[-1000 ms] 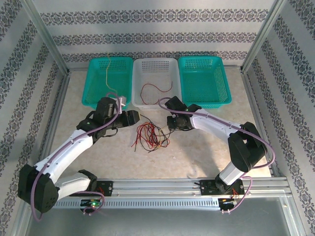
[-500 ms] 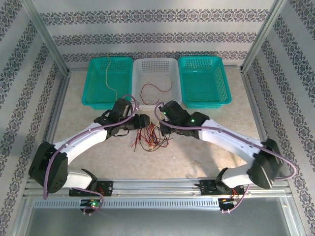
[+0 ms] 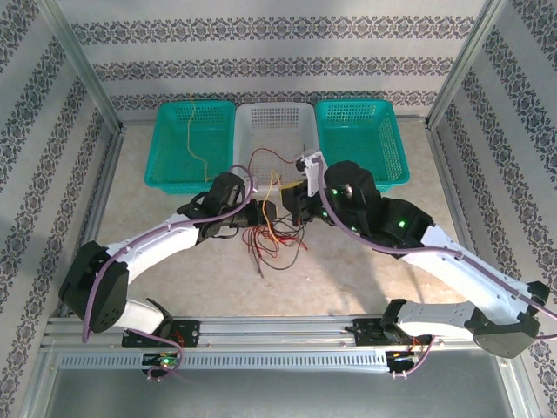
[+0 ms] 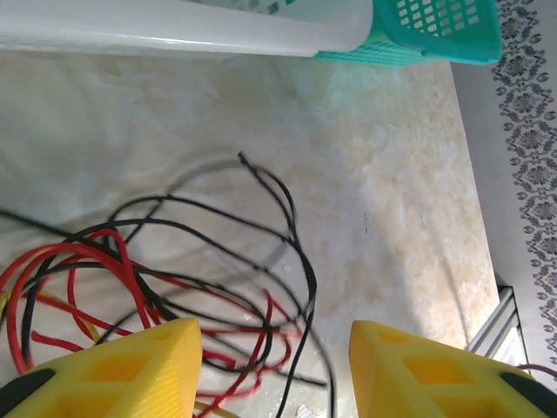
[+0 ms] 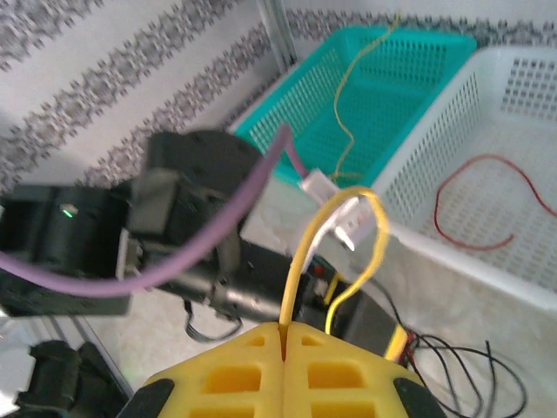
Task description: Untangle the cables
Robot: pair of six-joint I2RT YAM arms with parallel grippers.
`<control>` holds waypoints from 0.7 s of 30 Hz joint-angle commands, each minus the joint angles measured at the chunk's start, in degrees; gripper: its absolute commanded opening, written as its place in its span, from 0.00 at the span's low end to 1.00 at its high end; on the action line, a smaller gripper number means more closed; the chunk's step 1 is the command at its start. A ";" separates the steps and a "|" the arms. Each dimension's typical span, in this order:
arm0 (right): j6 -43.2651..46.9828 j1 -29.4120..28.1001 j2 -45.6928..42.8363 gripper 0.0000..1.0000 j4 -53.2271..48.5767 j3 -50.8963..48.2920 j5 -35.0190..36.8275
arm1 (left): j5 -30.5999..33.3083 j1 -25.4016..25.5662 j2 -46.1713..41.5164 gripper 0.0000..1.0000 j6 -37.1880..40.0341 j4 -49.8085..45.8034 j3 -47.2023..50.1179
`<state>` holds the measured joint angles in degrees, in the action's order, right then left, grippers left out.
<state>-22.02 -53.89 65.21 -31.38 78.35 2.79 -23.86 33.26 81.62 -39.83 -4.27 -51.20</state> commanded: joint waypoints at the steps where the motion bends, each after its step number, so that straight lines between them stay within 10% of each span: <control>1: 2.53 -0.52 -1.90 0.00 2.56 4.08 1.03 | -0.49 0.89 -1.50 0.49 -1.21 2.66 1.98; 21: 10.71 -0.49 -1.34 0.00 4.91 18.72 3.21 | 1.77 1.37 -1.59 0.48 -2.62 1.27 7.30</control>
<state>-13.82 -53.89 63.68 -30.09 94.15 4.36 -23.46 33.80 81.12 -42.09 -2.96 -45.47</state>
